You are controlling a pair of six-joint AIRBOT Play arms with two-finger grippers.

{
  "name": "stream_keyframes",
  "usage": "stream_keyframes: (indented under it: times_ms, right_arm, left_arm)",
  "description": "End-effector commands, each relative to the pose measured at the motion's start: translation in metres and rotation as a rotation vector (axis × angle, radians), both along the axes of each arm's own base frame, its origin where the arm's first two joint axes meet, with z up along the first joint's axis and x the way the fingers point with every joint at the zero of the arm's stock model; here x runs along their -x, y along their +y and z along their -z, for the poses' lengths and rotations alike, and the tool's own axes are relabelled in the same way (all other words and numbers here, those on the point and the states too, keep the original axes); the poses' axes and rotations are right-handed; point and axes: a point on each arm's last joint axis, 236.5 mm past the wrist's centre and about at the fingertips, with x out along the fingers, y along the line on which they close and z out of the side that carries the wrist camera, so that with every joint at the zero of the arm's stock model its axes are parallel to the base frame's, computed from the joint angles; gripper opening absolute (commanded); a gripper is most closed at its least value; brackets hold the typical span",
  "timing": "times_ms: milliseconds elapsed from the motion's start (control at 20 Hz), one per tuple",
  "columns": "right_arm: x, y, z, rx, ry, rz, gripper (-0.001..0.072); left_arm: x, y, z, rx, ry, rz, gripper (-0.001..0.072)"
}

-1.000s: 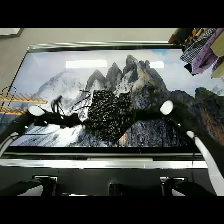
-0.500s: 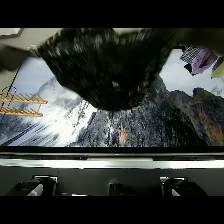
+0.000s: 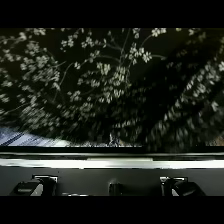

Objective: Fold the clothes and pants, and hang the long-sleeved shirts on hangers.

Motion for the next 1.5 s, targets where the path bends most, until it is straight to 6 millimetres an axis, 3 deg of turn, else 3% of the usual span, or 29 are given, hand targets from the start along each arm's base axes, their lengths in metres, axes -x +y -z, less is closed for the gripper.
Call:
stream_keyframes:
  times_ms: [0,100,200,300,450,600,700,750,800,900,1000,1050,1100,1150,1200,1250,1350,1450]
  right_arm:
    - [-0.035,0.007,0.016,0.013,0.069,0.007,0.0031]
    - [-0.092,0.021,0.049,0.043,0.183,0.007,0.0032]
    - [-0.155,0.038,0.098,0.071,0.319,0.003,0.0032]
    - [-0.223,0.065,0.168,0.081,0.49,-0.036,0.0032]
    - [-0.301,0.118,0.279,0.019,0.713,-0.167,0.0031]
    - [-0.346,0.155,0.392,-0.041,0.903,-0.259,0.0032]
    - [-0.354,0.163,0.455,-0.045,1.024,-0.27,0.0044]
    - [-0.353,0.163,0.476,-0.026,1.064,-0.274,0.0082]
    - [-0.351,0.163,0.487,0.001,1.083,-0.282,0.0118]
    - [-0.345,0.153,0.49,0.085,1.086,-0.265,0.0258]
    - [-0.335,0.125,0.48,0.25,1.057,-0.2,0.0474]
    - [-0.329,0.1,0.47,0.37,1.036,-0.129,0.0561]
    - [-0.325,0.069,0.457,0.488,1.01,-0.042,0.0569]
    - [-0.322,0.032,0.439,0.594,0.981,0.063,0.0569]
    - [-0.318,0.001,0.415,0.617,0.954,0.141,0.0569]
    - [-0.316,-0.028,0.39,0.547,0.941,0.2,0.0569]
    - [-0.302,-0.09,0.36,0.454,0.951,0.304,0.0569]
    - [-0.28,-0.147,0.357,0.384,1.032,0.383,0.0617]
  left_arm:
    - [-0.018,0.003,0.01,0.01,0.037,-0.013,0.002]
    - [-0.055,0.004,0.04,0.011,0.132,-0.013,0.002]
    - [-0.1,0.005,0.085,0.012,0.262,-0.014,0.002]
    - [-0.147,0.005,0.146,0.014,0.42,-0.015,0.002]
    - [-0.211,0.007,0.252,0.033,0.676,-0.022,0.002]
    - [-0.268,0.014,0.341,0.057,0.828,-0.059,0.0021]
    - [-0.294,0.015,0.388,0.099,0.897,-0.074,0.0021]
    - [-0.301,0.012,0.41,0.118,0.941,-0.068,0.002]
    - [-0.303,0.006,0.429,0.133,0.984,-0.056,0.002]
    - [-0.304,0.0,0.451,0.138,1.034,-0.042,0.002]
    - [-0.301,-0.003,0.454,0.135,1.048,-0.033,0.0021]
    - [-0.3,-0.001,0.451,0.148,1.056,-0.036,0.0028]
    - [-0.297,0.003,0.447,0.167,1.069,-0.042,0.0121]
    - [-0.293,0.01,0.441,0.191,1.082,-0.05,0.0343]
    - [-0.288,0.018,0.433,0.219,1.098,-0.062,0.0636]
    - [-0.281,0.026,0.427,0.23,1.115,-0.065,0.0694]
    - [-0.257,0.03,0.42,0.223,1.161,-0.046,0.0694]
    - [-0.225,0.014,0.433,0.24,1.247,-0.026,0.0694]
